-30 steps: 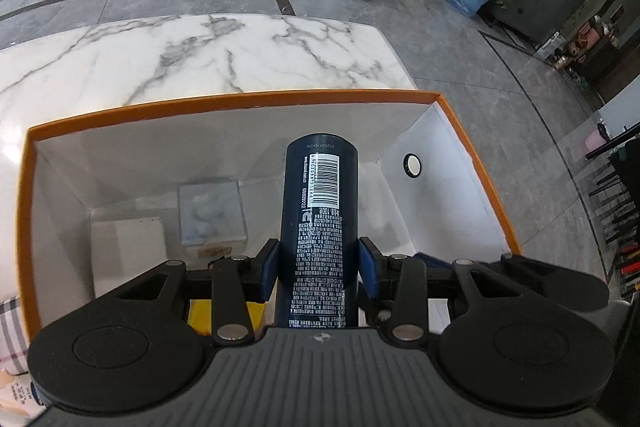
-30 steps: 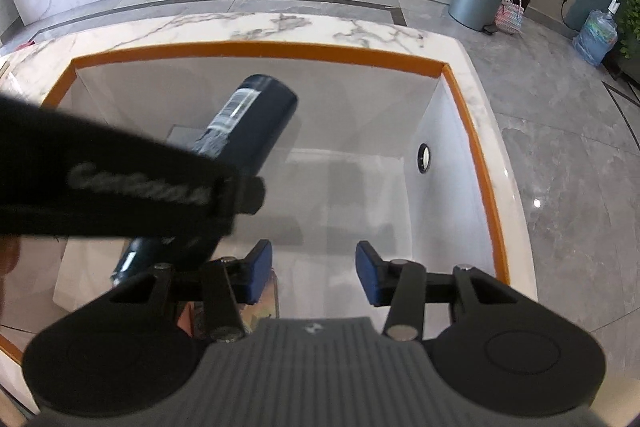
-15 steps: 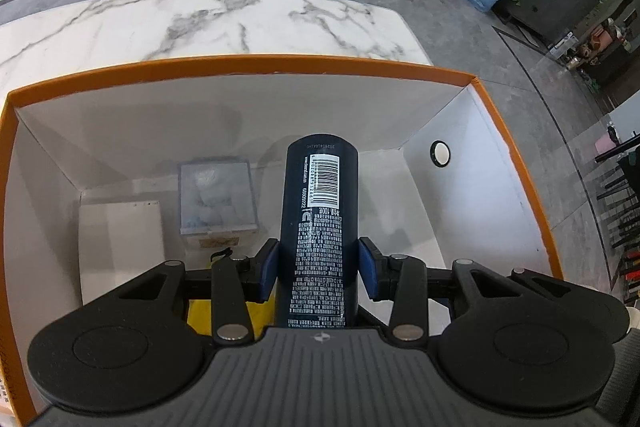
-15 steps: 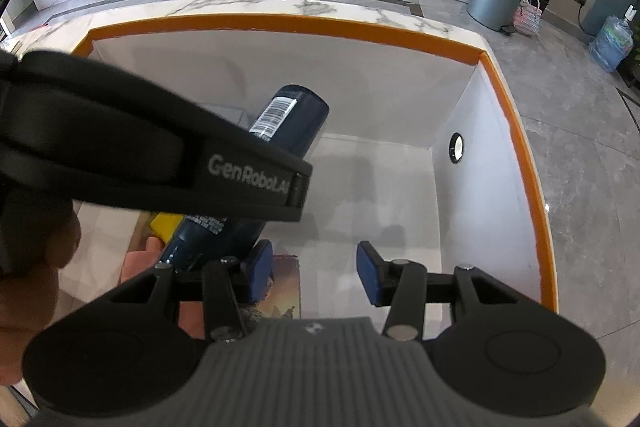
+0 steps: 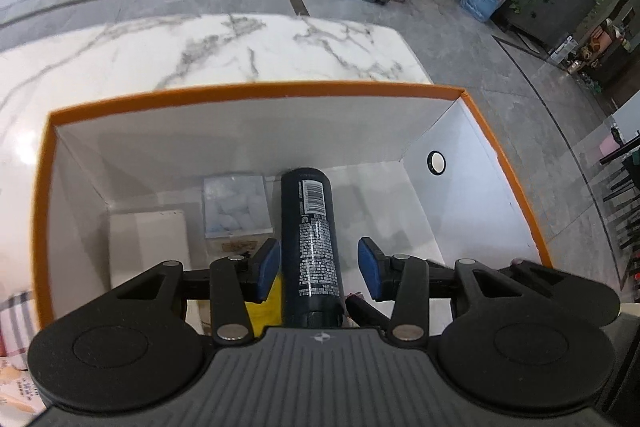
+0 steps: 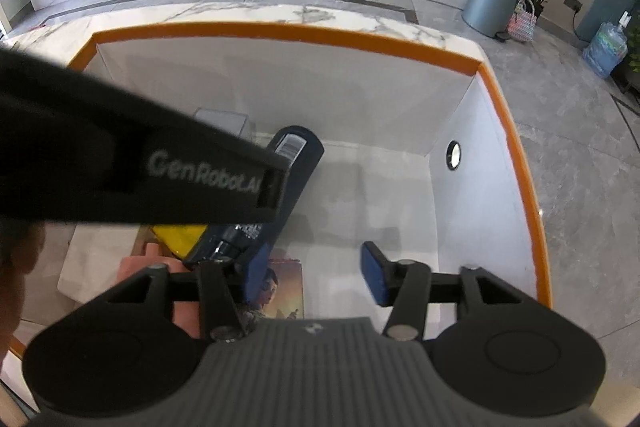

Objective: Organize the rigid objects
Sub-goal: 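Open the right tool to drop the card while the left tool lowers and releases the can, then withdraw both tools from the box toward the remaining items on the table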

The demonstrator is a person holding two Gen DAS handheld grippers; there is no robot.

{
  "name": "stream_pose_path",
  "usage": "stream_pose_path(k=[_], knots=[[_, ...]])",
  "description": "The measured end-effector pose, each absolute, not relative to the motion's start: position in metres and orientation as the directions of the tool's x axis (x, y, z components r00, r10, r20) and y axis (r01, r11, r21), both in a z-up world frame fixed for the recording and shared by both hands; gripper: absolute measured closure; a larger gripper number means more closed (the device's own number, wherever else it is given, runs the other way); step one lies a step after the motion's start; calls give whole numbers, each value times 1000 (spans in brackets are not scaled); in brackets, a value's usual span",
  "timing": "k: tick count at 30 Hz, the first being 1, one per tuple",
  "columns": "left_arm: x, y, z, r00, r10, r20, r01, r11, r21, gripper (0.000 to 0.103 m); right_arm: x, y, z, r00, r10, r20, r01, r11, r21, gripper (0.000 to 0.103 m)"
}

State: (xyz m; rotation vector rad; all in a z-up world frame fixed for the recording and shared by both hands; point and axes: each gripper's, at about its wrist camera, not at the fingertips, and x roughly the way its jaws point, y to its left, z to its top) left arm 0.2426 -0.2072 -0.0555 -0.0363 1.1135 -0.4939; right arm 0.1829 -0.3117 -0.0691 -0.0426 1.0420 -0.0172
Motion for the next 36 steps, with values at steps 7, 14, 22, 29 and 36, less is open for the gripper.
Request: stream_pose_path(k=[7,14,22,29,36], knots=[[228,-194,-33,419,-401,-815,376,893,-246,53,177,-301,-54,546,-45,-836,-2,998,-55,39],[209,-169,-5,531,-368,-764,371,911,-181,49,164,-288,-35,591,-19,-806,-2,1000,-25,37],[182,-117,33,661,-337,-670,336,932,-137,44,137,-256,-6,686,86,-722,-58,996,63,31],[163,-60,49,717,-287,-635,291,951,-102,31,124,-211,20,727,168,-665,-162,984,72,28],[169,-2,40,641,-226,-733,210,971,-117,31,120,-159,22,683,231,-693,-277,960,47,27]])
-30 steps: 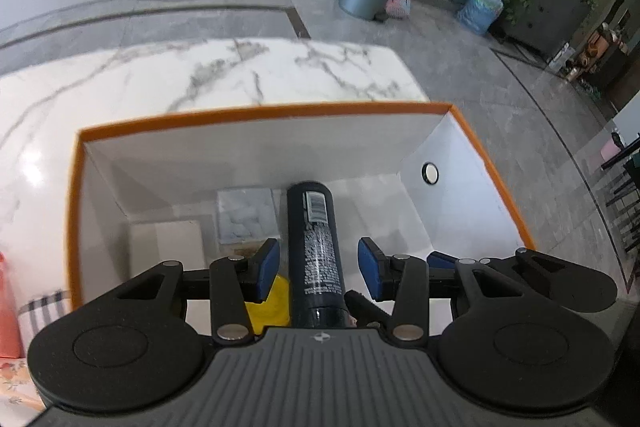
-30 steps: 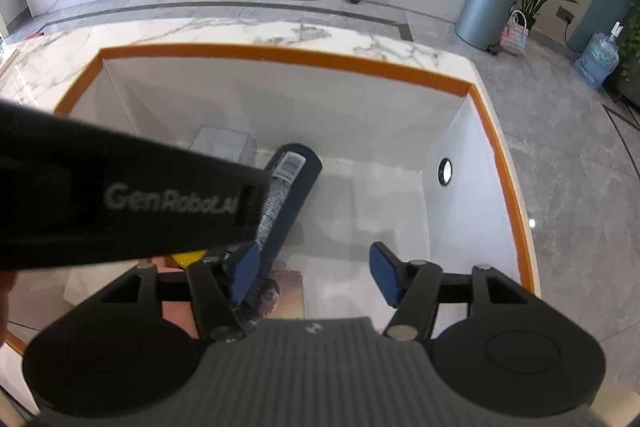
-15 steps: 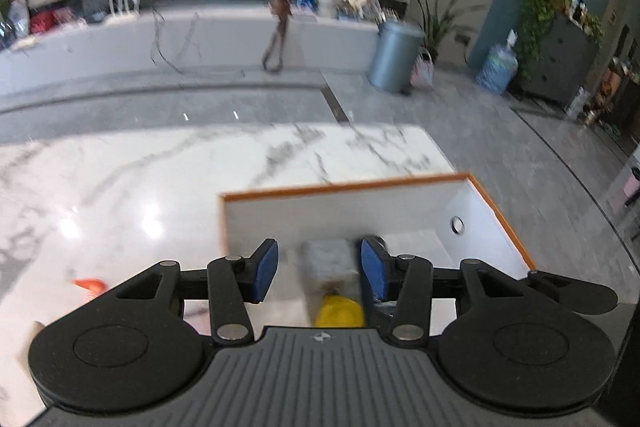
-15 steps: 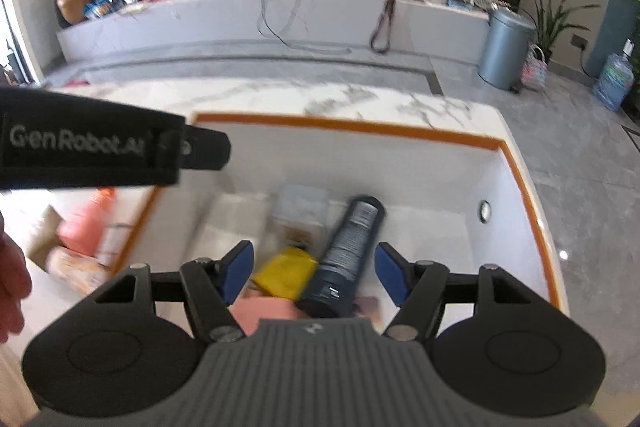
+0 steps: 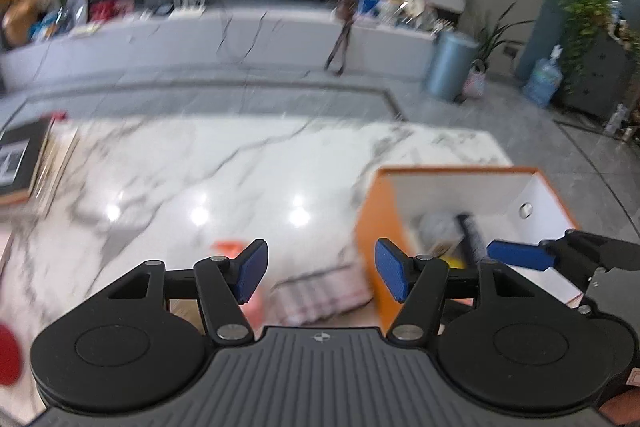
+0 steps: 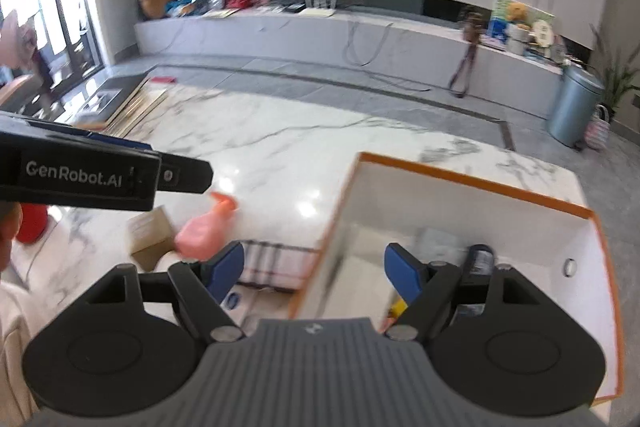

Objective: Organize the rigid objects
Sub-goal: 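Withdraw both tools from the box toward the remaining items on the table, then grasp the gold square box with the left tool while the right tool grasps the plaid case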

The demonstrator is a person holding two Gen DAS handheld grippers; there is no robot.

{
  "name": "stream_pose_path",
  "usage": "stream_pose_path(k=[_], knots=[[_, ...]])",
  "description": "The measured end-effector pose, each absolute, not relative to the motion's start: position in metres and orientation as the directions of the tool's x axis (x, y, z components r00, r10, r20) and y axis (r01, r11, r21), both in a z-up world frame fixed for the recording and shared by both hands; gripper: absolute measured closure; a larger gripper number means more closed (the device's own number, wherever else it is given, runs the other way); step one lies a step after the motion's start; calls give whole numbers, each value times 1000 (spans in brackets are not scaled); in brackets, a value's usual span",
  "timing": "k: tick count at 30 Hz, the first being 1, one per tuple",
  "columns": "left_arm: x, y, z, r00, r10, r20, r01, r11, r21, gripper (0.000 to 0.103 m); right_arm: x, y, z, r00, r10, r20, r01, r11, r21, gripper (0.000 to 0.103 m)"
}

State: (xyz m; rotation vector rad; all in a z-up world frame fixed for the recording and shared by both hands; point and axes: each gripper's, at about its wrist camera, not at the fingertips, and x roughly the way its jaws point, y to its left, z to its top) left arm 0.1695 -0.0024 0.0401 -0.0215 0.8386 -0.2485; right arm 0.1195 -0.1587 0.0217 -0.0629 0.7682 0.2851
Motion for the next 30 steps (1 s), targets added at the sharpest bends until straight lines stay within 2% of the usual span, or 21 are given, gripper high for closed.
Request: stream_pose_path(k=[8,10,13,18,22,30], knots=[[168,50,17,589,-179,-788,177,980,-90,31,130,-109,8,607,287,-742,-372,926,54,36],[171,57,8,582,-165,-796,173,982,-77,31,133,-96,4,586,290,-757,-389,920,51,41],[173,66,-6,569,-151,-808,203,978,-39,30,140,-83,-5,555,293,-778,-407,912,53,42],[183,82,-32,510,-183,-840,292,956,-31,21,153,-71,-23,517,274,-811,-423,905,37,42],[191,88,-47,487,-193,-852,356,934,-8,19,170,-62,-40,484,238,-842,-445,896,-3,42],[206,89,-71,450,-223,-865,487,873,28,16,200,-45,-64,407,136,-903,-609,777,-157,42]])
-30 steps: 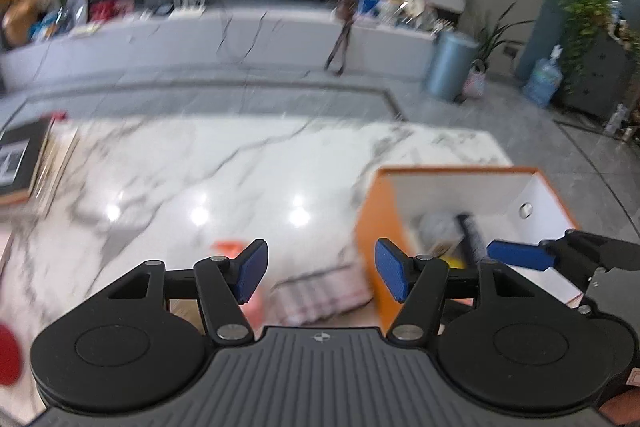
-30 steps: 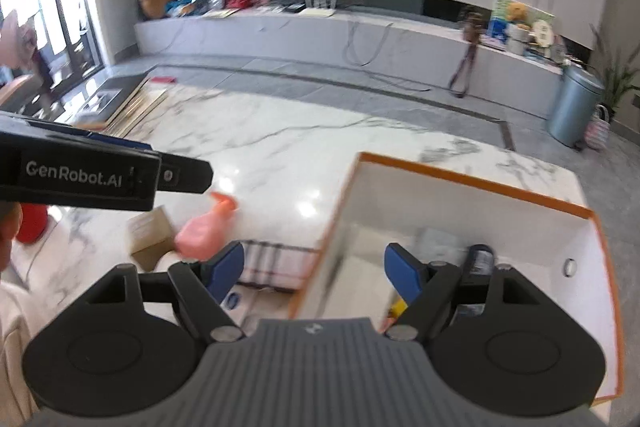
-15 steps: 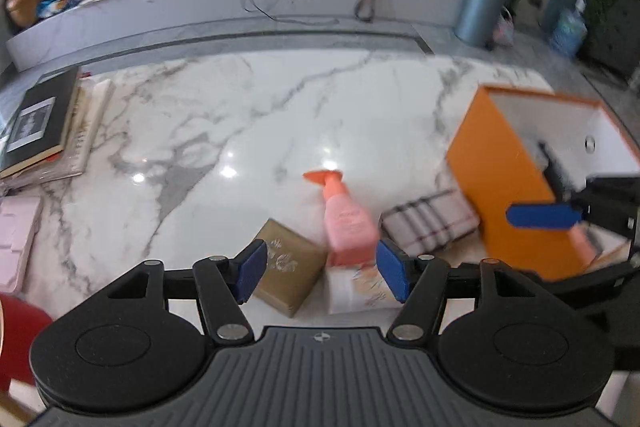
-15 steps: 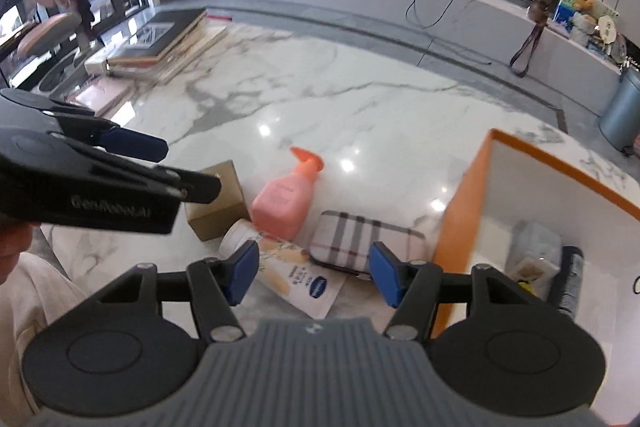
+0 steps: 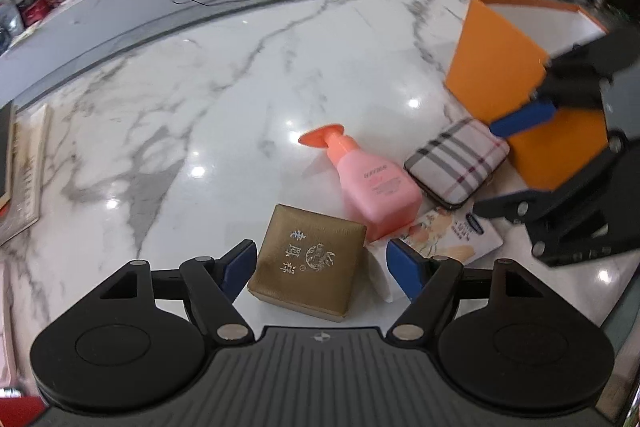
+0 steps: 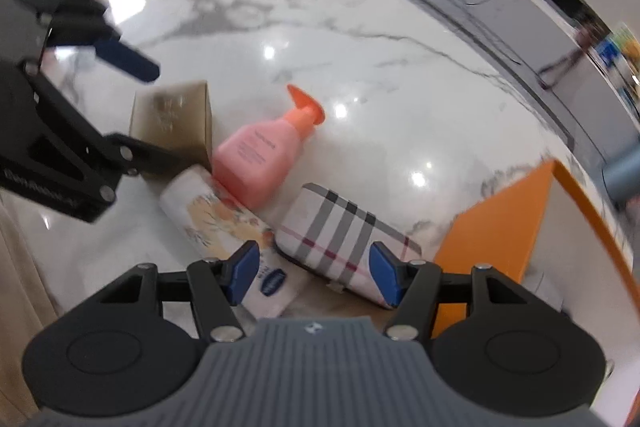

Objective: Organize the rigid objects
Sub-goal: 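Grasp the gold square box with the left tool while the right tool grasps the plaid case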

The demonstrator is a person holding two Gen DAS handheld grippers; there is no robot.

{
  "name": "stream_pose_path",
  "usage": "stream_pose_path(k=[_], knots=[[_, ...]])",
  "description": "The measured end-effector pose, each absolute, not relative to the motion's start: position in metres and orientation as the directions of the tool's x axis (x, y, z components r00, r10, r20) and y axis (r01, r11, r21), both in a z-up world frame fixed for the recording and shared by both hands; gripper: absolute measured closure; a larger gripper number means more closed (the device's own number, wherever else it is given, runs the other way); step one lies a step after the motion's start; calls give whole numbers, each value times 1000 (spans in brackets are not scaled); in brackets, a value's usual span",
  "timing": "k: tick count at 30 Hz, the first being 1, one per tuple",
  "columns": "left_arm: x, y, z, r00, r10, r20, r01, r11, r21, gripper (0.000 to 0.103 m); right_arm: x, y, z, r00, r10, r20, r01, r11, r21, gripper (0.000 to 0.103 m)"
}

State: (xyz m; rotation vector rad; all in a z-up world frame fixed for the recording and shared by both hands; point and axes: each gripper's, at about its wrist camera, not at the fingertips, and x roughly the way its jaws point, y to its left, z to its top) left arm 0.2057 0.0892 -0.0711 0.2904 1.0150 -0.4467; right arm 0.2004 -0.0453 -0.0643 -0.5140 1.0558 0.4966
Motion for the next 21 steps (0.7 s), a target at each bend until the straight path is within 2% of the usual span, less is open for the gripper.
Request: stream_pose_path(k=[8,21], knots=[[221,98,-88,414,-240,-878,497,868,-3,19,219,-35,-92,318,30,-948,-800,546,-251,40],[225,96,-96,395,-210,-894,426,904,-24,34,246,-24,-106,262,-12,-965,-814,534,-227,39]])
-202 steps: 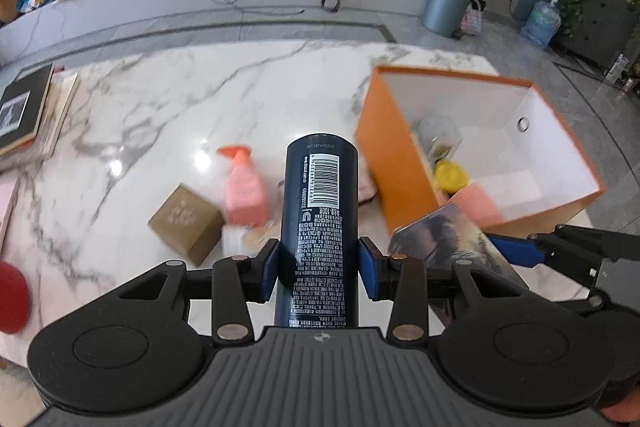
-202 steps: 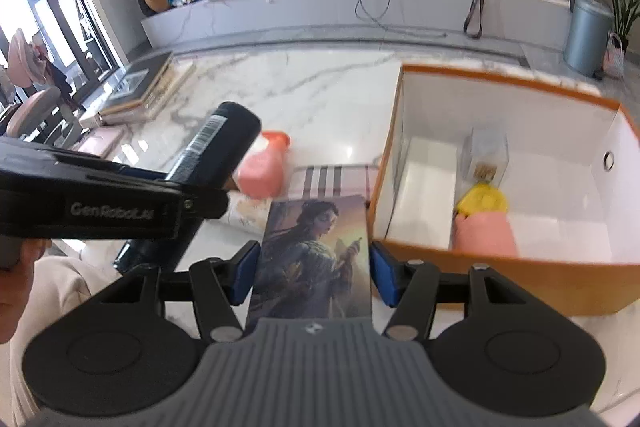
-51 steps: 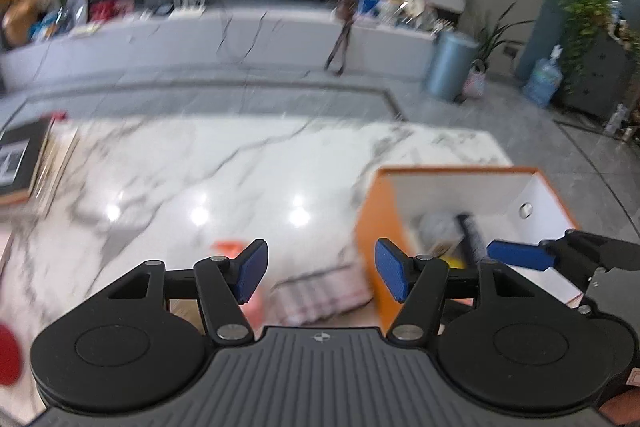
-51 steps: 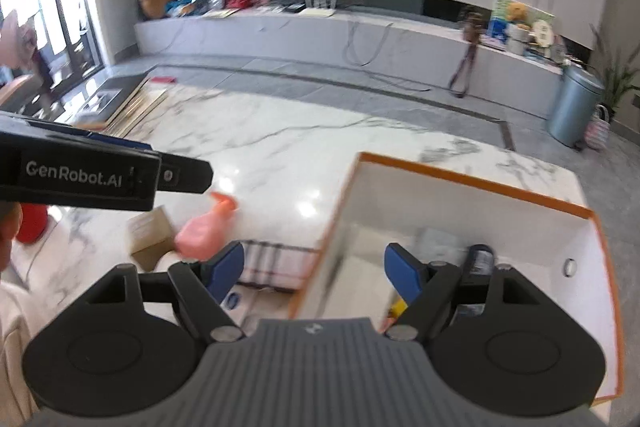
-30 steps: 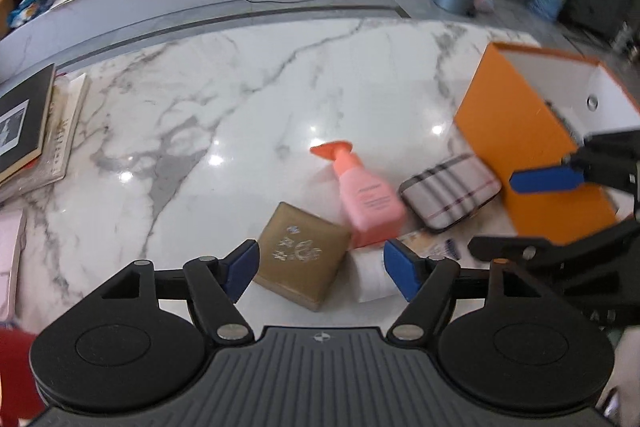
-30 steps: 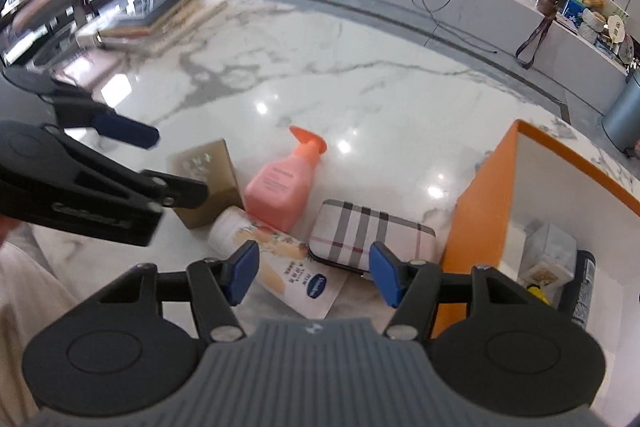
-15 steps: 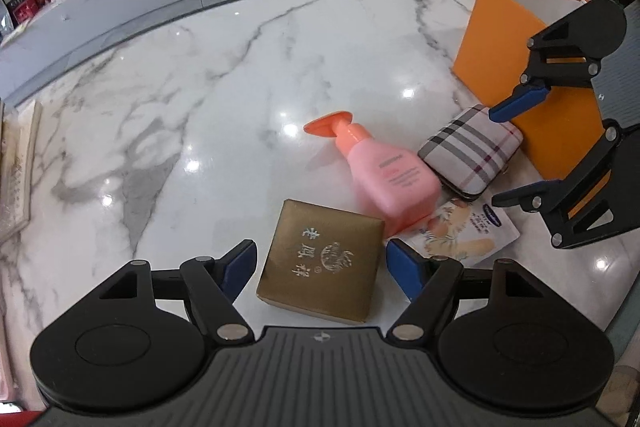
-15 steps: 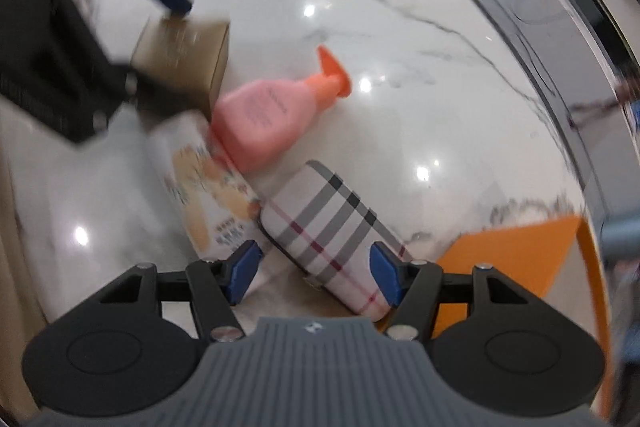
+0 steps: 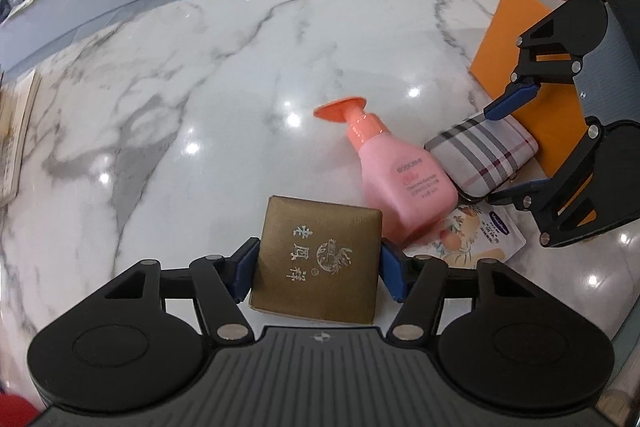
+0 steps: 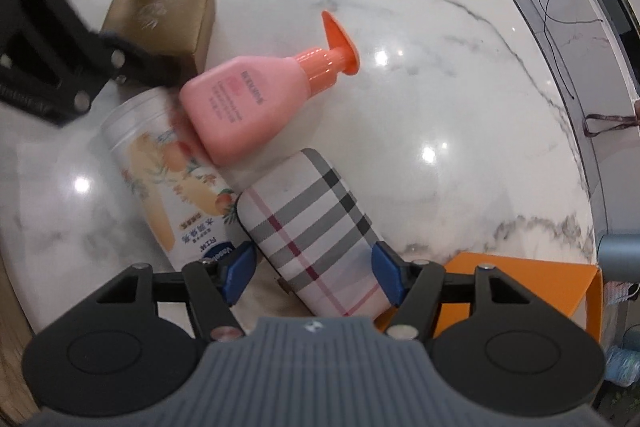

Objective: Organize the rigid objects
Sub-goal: 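Grasp the gold square box with the left tool while the right tool grasps the plaid case, then lift the gold box and plaid case off the table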

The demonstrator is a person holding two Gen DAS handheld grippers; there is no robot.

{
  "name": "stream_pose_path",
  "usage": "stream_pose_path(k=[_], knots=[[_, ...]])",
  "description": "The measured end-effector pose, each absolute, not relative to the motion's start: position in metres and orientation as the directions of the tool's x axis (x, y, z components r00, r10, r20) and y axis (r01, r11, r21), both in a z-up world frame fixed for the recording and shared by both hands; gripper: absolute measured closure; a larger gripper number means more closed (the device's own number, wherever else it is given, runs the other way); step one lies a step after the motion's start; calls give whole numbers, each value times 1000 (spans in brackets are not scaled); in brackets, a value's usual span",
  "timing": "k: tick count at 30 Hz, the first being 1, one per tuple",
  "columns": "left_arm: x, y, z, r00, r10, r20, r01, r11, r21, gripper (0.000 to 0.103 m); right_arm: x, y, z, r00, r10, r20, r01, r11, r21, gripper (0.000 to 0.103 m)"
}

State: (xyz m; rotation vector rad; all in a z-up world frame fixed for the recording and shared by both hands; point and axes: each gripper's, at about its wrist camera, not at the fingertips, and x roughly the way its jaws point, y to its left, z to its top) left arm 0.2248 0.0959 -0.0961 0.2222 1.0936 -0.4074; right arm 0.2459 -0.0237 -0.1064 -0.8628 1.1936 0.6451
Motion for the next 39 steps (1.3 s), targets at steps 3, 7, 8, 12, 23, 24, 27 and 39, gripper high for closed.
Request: stream_pose_path(k=[3,7,8,12,23,24,27,39], knots=[[220,95,-98,378,-181,-908,389,921,-22,36,248,-23,-106,260,-8,-966,-794,567,-218,45],[210,94,-99,382,-155,-911,349,937,-13,36,233,-18,-104,306,-15,-952,-795,546,-264,61],[209,94,-98,384,-152,-911,340,940,-13,36,228,-16,-104,320,-19,-947,-796,538,-279,64],[205,94,-98,389,-139,-911,307,951,-15,36,215,-9,-97,351,-5,-936,-793,530,-300,103],[203,92,-99,396,-138,-908,306,952,-11,36,217,-24,-97,314,4,-950,-860,426,-282,50],[203,92,-99,395,-138,-908,307,952,-11,36,220,-27,-99,306,-6,-952,-866,413,-281,48],[204,92,-100,395,-138,-908,308,951,-11,36,226,-30,-106,292,-34,-956,-887,363,-284,37],[205,92,-100,398,-150,-905,310,950,-21,35,263,-21,-110,188,13,-982,-866,474,-160,31]])
